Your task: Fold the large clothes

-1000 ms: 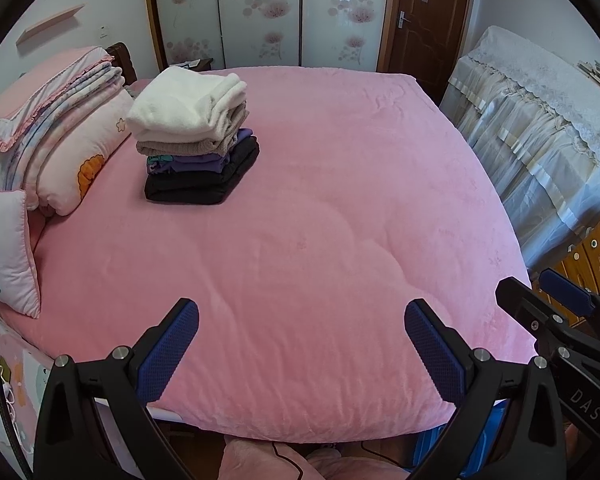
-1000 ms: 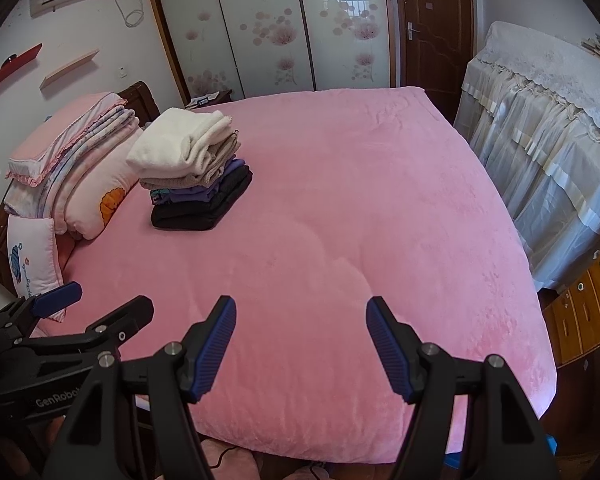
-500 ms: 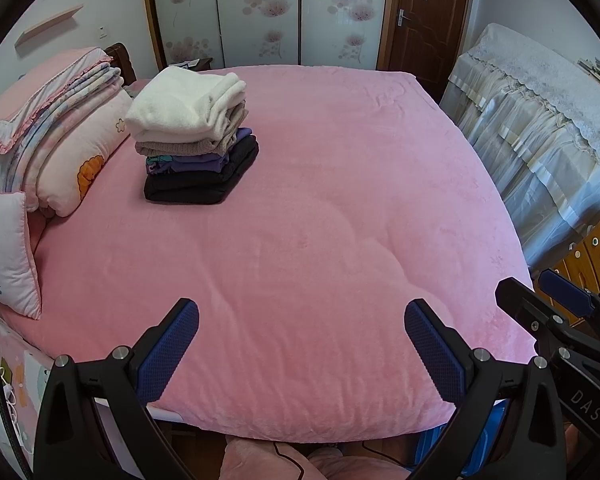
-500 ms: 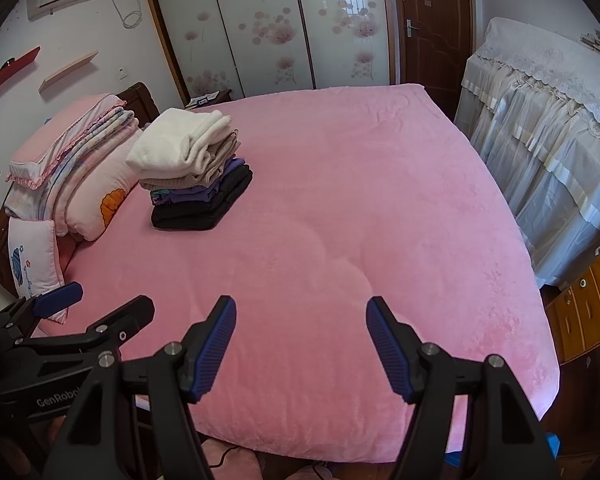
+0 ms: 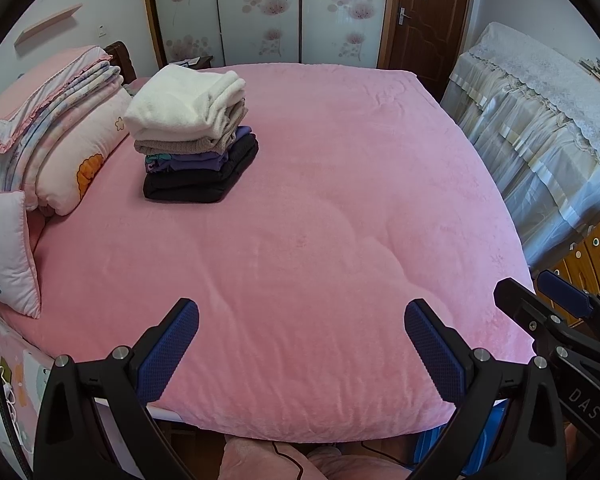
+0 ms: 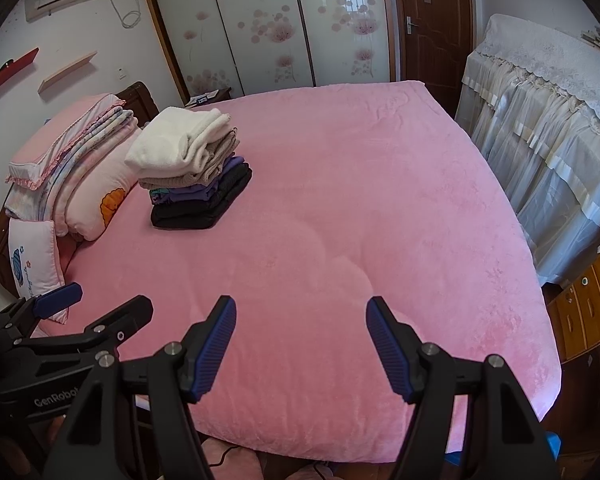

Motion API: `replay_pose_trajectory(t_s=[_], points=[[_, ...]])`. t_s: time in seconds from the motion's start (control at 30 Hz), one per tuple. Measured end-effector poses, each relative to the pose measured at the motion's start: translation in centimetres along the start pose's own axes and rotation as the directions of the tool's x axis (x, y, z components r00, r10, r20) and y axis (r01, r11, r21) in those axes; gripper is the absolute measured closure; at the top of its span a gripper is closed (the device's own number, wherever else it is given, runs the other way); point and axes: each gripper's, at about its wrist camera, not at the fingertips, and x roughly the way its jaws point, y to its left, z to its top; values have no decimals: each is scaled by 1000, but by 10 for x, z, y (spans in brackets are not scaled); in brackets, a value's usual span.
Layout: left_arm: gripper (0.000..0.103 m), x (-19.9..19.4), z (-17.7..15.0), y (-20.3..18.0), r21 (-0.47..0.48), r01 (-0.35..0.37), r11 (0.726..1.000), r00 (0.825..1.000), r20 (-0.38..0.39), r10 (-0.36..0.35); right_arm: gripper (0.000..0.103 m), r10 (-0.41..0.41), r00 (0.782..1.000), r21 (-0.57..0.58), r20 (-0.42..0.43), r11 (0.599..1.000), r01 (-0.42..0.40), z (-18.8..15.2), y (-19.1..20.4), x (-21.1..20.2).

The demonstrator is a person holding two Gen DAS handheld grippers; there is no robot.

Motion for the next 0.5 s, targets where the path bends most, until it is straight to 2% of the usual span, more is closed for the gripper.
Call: replay_pose_trajectory(t_s=[0.5], points=[[1,4,2,-2,-6,2,1000,1000,-8,-2,35,0,1000,1,-1,1000,0,1,1,-1]])
